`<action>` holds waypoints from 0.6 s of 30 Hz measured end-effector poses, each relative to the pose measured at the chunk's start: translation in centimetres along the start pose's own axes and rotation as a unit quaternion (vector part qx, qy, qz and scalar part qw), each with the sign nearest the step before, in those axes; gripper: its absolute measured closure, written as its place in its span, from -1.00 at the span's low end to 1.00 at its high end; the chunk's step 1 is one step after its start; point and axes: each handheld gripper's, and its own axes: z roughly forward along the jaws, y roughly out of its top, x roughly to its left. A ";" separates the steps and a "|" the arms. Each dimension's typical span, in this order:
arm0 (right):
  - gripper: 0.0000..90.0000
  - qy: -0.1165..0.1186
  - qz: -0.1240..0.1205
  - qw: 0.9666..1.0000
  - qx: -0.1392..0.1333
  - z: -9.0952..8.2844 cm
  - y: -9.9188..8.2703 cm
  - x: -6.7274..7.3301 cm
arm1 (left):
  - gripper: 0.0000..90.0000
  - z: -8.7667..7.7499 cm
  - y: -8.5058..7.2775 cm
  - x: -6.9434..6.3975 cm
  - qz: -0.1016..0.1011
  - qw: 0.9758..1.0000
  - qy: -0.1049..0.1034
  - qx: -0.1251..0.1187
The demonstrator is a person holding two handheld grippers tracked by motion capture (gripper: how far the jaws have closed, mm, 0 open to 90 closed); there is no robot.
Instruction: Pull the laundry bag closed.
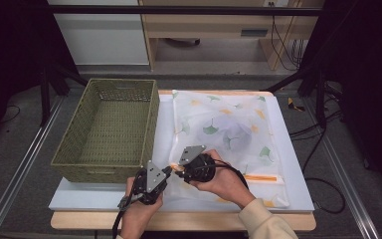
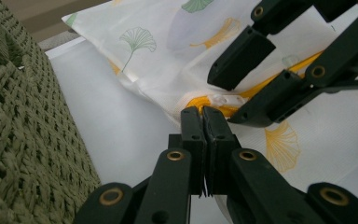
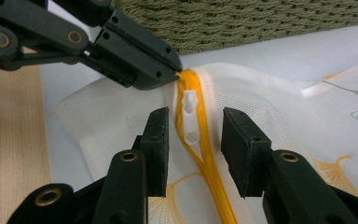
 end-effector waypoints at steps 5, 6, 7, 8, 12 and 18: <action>0.53 -0.004 -0.001 1.000 -0.001 0.1 -0.1 0.1 | 0.96 0.0 0.0 0.0 -0.001 1.000 0.000 -0.002; 0.54 -0.005 -0.001 1.000 -0.001 0.1 -0.1 0.1 | 0.96 0.0 0.0 0.0 -0.001 1.000 0.000 -0.002; 0.56 -0.005 -0.001 1.000 -0.001 0.1 -0.1 0.2 | 0.96 0.0 0.0 0.0 -0.001 1.000 0.000 -0.002; 0.58 -0.006 -0.002 1.000 0.000 0.1 -0.1 0.2 | 0.96 0.0 0.0 0.0 -0.002 1.000 0.000 -0.003; 0.66 -0.004 -0.004 1.000 0.001 0.1 -0.1 0.3 | 0.96 0.0 0.1 0.0 -0.002 1.000 0.000 -0.005; 0.71 -0.003 0.004 1.000 -0.001 0.2 -0.3 0.4 | 0.96 0.0 0.1 -0.1 0.001 1.000 -0.001 -0.005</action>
